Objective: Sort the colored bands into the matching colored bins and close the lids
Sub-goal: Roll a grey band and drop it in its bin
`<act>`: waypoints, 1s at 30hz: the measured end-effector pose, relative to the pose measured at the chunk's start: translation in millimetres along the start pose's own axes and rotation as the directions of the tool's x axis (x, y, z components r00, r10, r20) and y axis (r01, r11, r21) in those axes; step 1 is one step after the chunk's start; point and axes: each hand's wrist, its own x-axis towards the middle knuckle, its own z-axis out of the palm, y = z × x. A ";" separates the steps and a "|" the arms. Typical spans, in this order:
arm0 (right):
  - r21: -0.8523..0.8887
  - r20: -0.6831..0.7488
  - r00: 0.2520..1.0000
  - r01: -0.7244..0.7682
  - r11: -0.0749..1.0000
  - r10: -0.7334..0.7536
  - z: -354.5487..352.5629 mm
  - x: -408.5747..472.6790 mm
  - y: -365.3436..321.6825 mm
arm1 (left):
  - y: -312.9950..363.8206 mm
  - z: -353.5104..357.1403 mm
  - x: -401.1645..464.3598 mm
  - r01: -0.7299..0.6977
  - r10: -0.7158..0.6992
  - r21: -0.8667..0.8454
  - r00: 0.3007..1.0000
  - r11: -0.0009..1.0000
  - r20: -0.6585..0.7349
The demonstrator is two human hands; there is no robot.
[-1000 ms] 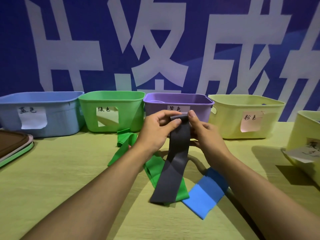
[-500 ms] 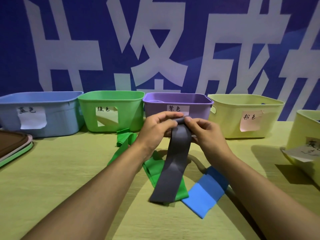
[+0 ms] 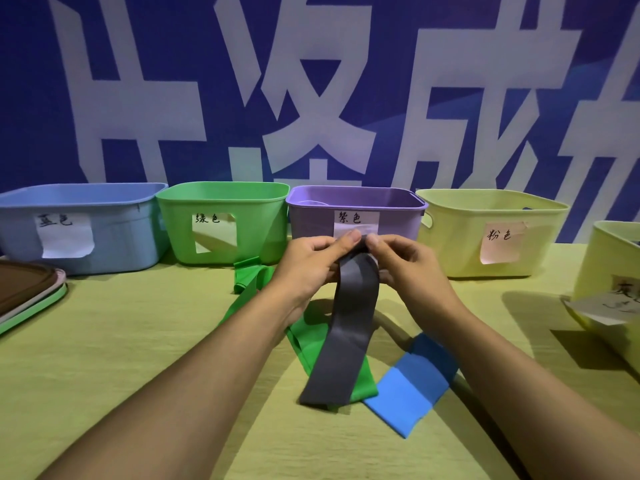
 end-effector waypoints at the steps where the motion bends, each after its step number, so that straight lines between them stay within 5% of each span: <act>1: 0.006 0.003 0.999 -0.044 0.999 0.044 -0.2 -0.7 -0.5 | -0.9 -0.3 0.5 0.006 -0.006 -0.012 1.000 1.000 -0.001; 8: -0.040 -0.015 0.973 -0.233 0.972 0.232 -3.9 -0.2 -0.8 | -5.2 -0.9 2.8 -0.017 0.017 -0.024 1.000 1.000 -0.001; 18: -0.027 -0.052 0.989 -0.141 0.990 0.139 -2.2 1.0 1.3 | -6.2 -0.1 2.3 -0.068 0.068 -0.015 0.997 0.998 0.036; 23: 0.005 -0.067 0.994 -0.081 0.997 0.081 -2.2 3.3 4.0 | 0.4 -1.2 -1.3 0.027 -0.016 -0.104 0.995 0.994 0.102; 30: 0.041 -0.101 0.995 -0.010 0.999 0.014 -6.6 8.0 5.3 | -4.7 -0.6 -4.0 0.174 -0.175 0.021 0.969 0.984 0.176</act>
